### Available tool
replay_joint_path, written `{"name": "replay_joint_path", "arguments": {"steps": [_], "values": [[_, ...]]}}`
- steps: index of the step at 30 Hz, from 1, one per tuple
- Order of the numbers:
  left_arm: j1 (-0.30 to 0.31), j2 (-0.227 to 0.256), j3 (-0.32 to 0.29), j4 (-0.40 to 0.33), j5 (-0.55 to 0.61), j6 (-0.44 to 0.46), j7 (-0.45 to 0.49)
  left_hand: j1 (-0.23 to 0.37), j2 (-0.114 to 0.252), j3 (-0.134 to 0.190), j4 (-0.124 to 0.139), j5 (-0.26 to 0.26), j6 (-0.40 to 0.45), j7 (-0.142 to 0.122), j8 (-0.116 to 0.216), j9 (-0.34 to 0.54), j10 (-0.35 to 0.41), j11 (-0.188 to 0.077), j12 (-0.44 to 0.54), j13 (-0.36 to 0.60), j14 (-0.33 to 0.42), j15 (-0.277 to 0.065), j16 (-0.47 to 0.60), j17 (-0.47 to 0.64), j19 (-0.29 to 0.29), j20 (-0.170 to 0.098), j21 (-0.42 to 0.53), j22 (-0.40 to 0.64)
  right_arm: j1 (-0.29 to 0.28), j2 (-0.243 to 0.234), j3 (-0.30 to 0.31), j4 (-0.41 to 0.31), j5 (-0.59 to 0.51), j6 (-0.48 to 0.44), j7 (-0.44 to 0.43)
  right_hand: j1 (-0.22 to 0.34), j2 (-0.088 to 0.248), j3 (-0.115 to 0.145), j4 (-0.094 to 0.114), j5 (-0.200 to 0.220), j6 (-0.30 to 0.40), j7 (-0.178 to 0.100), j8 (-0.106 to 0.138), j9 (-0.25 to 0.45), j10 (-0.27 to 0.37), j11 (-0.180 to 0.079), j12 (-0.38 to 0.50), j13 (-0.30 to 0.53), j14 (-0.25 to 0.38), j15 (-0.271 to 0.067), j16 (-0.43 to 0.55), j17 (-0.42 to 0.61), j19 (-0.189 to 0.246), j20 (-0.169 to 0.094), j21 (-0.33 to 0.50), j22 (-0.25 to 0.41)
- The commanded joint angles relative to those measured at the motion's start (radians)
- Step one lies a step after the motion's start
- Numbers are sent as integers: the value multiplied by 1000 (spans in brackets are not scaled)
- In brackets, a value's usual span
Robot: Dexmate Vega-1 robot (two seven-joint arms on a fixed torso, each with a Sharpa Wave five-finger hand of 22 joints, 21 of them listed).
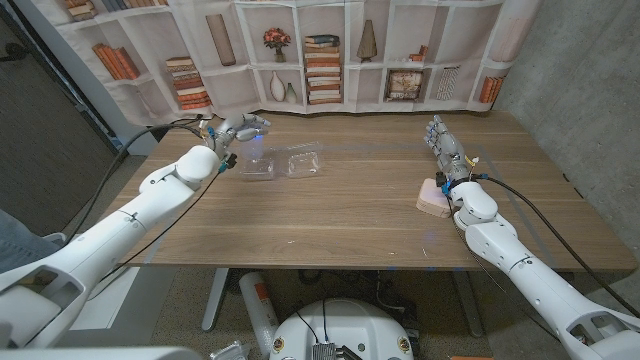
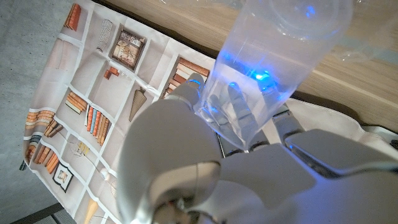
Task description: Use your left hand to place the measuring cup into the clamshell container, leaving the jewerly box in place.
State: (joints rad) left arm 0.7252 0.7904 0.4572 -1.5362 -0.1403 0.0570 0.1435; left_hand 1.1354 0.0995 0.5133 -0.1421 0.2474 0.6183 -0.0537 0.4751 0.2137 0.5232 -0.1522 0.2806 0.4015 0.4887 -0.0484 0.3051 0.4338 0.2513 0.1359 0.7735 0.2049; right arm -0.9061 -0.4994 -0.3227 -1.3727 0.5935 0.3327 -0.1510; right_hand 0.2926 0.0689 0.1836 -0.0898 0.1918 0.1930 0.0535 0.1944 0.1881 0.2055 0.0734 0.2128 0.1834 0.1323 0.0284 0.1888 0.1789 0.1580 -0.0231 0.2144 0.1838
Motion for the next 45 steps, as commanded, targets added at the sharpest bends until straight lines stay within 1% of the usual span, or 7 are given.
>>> {"name": "replay_joint_path", "arguments": {"steps": [1, 2, 13, 18, 25, 38, 45], "values": [[-10, -14, 18, 26, 1, -7, -9, 1, 6, 8, 0, -2, 6, 0, 3, 1, 5, -5, -2, 3, 7, -49, -4, 2, -6, -1, 7, -1, -2, 2, -1, 2, -1, 3, -1, 7, 7, 1, -4, -3, 5, 1, 3, 3, 9, 0, 2, 4, 9, 0, -1, 5, 11, 2, -1, 2], [-11, -14, 19, 27, 1, -6, -11, 1, 5, 9, 0, -2, 6, 0, 3, 1, 6, 1, -2, 3, 6, -48, -4, 3, -6, -1, 8, -1, -2, 2, -1, 2, -1, 4, -1, 7, 7, 1, -4, -3, 5, 1, 3, 3, 9, 0, 2, 4, 9, -1, -1, 5, 11, 2, -1, 2], [-5, -9, 25, 20, 9, 6, -7, -1, 3, 12, 0, -3, 9, -2, 5, 0, 7, -7, -5, 5, 6, -48, -6, 5, -10, 0, 12, -1, -1, 6, -3, 5, -1, 5, -2, 7, 7, 1, -5, -3, 4, 2, 2, 3, 8, 0, 2, 4, 9, 0, -1, 5, 11, 2, -2, 2], [-3, -7, 28, 23, 11, 12, -6, -1, 3, 13, 0, -4, 9, -1, 5, 0, 8, -2, -6, 6, 6, -48, -7, 5, -13, 1, 14, -1, 2, 7, -4, 8, -1, 4, -1, 6, 7, 1, -5, -3, 4, 1, 2, 3, 9, 0, 2, 4, 9, 0, -2, 5, 12, 2, -2, 2], [-2, -14, 30, 38, 18, -5, 8, -2, 3, 16, 0, -4, 6, -2, 4, 0, 9, -3, -7, 8, 5, -50, -8, 6, -14, 1, 17, -2, 9, 12, -7, 17, -1, 6, 4, 6, 7, 1, -5, -3, 5, 1, 2, 3, 8, 0, 1, 4, 9, -1, -2, 5, 12, 2, -3, 2], [-35, -65, 57, 148, 20, -70, 1, -1, 2, 20, -2, -5, 9, -2, 6, -1, 10, -9, -11, 10, 7, -49, -9, 8, -18, 1, 22, -2, 11, 12, -9, 14, -8, 5, -4, 6, 7, 1, -6, -3, 5, 1, 3, 3, 9, -1, 1, 4, 9, -2, -2, 5, 13, 2, -3, 2], [-49, -80, 70, 176, 25, -83, 0, -2, 1, 22, -2, -5, 11, -4, 7, -1, 10, -10, -12, 11, 7, -49, -10, 9, -21, 0, 23, -3, 10, 13, -9, 16, -9, 4, -7, 6, 7, 1, -6, -3, 5, 1, 3, 3, 8, 0, 1, 4, 10, -1, -1, 4, 13, 1, -3, 2]]}}
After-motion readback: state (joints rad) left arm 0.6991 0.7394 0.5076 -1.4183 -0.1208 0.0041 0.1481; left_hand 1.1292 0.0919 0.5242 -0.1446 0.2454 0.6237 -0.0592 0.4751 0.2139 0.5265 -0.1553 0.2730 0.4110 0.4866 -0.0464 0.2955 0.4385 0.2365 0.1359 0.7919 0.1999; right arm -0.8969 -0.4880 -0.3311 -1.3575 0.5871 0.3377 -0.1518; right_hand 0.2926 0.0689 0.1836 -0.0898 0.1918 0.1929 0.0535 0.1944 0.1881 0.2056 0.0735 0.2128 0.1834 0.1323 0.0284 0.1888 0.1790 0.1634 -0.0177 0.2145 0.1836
